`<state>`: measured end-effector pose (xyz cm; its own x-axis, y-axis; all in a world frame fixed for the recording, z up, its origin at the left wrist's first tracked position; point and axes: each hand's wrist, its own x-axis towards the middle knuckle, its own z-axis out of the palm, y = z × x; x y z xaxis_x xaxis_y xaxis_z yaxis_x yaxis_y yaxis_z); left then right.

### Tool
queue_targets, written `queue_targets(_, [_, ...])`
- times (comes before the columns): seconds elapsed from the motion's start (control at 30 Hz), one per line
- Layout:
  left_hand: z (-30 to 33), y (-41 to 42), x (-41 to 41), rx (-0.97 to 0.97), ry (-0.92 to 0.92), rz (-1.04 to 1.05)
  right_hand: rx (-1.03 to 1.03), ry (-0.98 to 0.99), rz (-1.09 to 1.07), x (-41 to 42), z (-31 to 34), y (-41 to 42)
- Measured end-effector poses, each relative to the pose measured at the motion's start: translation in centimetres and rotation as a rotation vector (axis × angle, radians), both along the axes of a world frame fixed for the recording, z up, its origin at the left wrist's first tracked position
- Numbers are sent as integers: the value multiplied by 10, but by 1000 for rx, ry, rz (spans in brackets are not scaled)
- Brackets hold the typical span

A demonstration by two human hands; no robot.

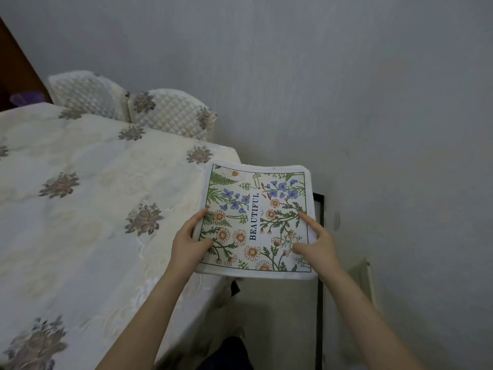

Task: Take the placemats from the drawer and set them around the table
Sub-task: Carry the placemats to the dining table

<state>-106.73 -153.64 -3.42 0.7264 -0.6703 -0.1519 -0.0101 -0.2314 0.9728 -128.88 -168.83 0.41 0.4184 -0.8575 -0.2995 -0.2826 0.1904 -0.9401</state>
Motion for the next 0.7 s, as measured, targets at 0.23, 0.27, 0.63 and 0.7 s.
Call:
queue_targets(0.23, [4, -84, 62, 6, 30, 80, -4, 9, 102, 72, 10, -106])
queue_targets(0.27, [3, -95, 67, 5, 40, 96, -1, 8, 120, 81, 9, -121])
queue_targets(0.63, [-16, -234, 103, 56, 53, 376, 57, 23, 404, 173, -16, -308])
queue_targets(0.7, [-18, -255, 104, 56, 65, 457, 58, 37, 478, 194, -16, -342])
